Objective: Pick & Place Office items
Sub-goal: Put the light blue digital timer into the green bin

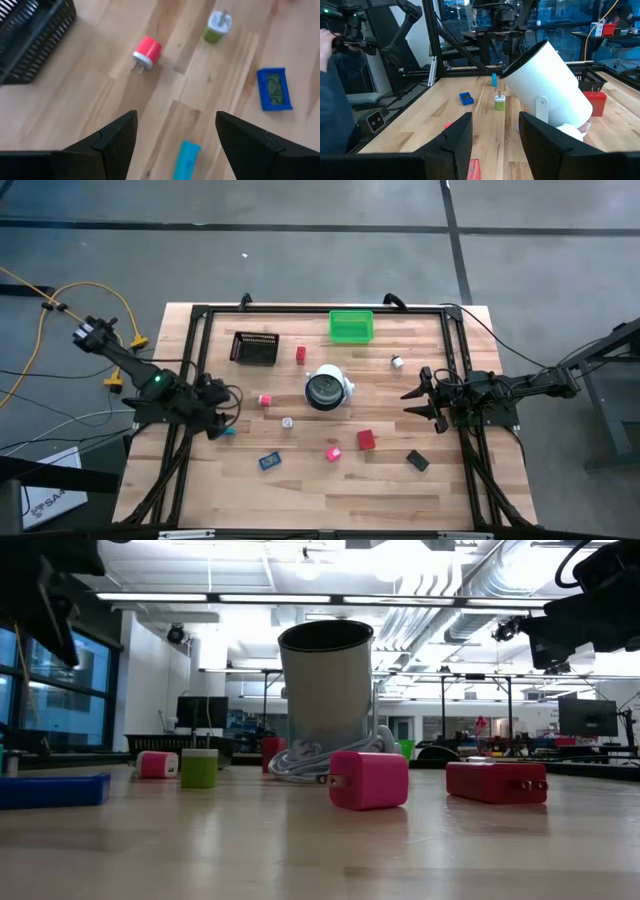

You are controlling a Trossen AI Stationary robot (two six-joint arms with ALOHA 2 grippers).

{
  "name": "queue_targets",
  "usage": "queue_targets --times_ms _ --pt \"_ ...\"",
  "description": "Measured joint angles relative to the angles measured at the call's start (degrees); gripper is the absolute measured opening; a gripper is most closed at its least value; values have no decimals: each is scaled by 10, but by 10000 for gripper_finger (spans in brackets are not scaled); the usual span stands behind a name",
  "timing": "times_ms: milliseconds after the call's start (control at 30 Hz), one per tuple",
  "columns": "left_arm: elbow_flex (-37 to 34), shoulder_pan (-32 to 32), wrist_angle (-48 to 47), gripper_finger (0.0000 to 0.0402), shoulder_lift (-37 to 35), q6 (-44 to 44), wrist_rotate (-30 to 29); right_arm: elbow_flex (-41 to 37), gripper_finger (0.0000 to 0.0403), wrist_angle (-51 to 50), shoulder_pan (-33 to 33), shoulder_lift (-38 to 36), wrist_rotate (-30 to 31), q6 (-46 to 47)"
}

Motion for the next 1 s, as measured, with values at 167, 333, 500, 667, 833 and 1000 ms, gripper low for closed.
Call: queue_targets --times_ms 167,333,500,667,833,1000 --pt "0 -65 -52 262 0 -89 10 0 148 0 0 0 0 0" --pt "0 -137 -103 262 6 -179 11 0 148 0 0 0 0 0" --pt "0 -197 -112 262 32 -219 24 0 148 0 0 0 0 0" --pt "0 -238 -114 262 63 -206 28 0 148 0 0 0 0 0" --pt "0 -263 -114 262 81 -149 27 0 148 0 0 0 0 0" --pt "-4 -267 -113 262 94 -116 22 0 148 0 0 0 0 0"
